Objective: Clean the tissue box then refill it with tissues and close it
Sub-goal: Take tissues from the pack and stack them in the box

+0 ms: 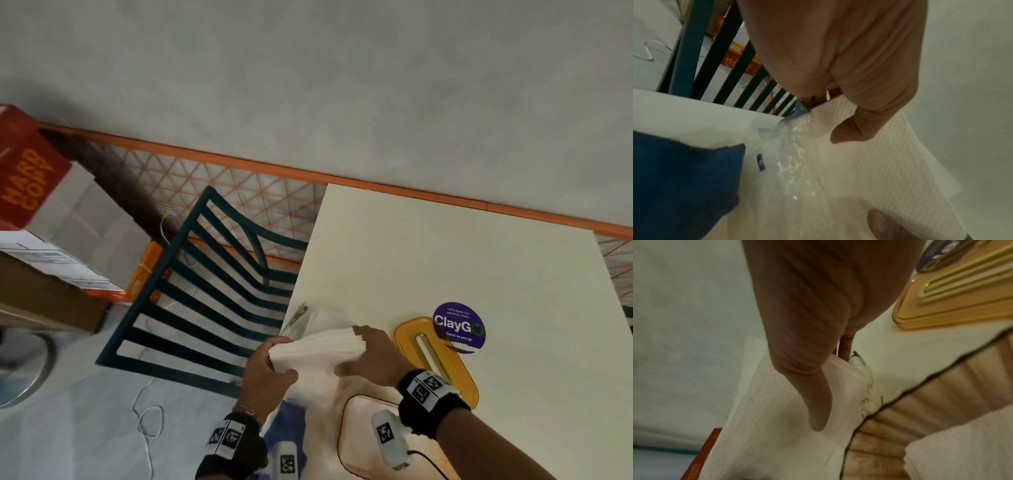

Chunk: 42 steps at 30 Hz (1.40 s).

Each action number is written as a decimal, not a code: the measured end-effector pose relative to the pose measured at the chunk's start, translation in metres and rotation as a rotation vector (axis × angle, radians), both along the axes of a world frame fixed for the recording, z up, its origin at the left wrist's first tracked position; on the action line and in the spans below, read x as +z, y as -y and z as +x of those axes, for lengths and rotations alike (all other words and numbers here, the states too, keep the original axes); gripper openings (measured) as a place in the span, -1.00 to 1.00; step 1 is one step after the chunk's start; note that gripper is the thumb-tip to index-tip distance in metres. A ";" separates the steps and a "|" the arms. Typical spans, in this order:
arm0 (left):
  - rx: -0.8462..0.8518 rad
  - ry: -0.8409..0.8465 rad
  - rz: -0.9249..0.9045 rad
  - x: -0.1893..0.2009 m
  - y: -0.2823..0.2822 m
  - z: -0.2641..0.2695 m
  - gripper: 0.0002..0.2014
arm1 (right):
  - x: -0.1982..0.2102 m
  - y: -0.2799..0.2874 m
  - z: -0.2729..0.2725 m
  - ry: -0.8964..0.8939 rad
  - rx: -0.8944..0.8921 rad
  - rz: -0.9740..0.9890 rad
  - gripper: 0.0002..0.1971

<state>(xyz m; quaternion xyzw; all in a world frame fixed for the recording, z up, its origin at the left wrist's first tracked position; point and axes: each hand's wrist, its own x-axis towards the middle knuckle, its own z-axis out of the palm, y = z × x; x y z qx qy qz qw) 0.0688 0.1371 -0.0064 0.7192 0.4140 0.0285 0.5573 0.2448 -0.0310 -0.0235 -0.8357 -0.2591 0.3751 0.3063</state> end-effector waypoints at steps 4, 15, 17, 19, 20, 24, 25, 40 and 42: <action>0.071 0.002 -0.018 -0.002 0.003 0.012 -0.52 | 0.001 -0.002 -0.006 -0.004 0.004 0.037 -0.31; 0.057 0.149 -0.047 0.050 0.017 0.017 -0.74 | 0.075 0.029 -0.009 0.037 -0.082 0.174 -0.46; 0.065 0.188 -0.110 0.064 0.024 0.016 -0.74 | 0.098 0.047 -0.013 0.003 -0.130 0.210 -0.47; 0.060 0.190 -0.173 0.077 0.035 0.019 -0.73 | 0.117 0.067 -0.016 -0.021 -0.122 0.239 -0.59; 0.053 0.192 -0.217 0.082 0.041 0.021 -0.74 | 0.125 0.075 -0.018 0.004 -0.123 0.239 -0.64; -0.020 0.175 -0.395 0.094 0.070 0.025 -0.76 | 0.129 0.109 -0.026 -0.084 -0.262 0.310 -0.48; -0.025 0.165 -0.425 0.094 0.078 0.025 -0.76 | 0.127 0.118 -0.030 -0.168 -0.275 0.340 -0.49; 0.064 0.131 -0.914 0.087 0.112 0.008 -0.65 | 0.167 0.156 -0.034 0.021 -0.195 0.370 -0.12; 0.030 0.191 -0.910 0.088 0.114 0.005 -0.74 | 0.177 0.149 -0.034 0.142 -0.168 0.402 -0.09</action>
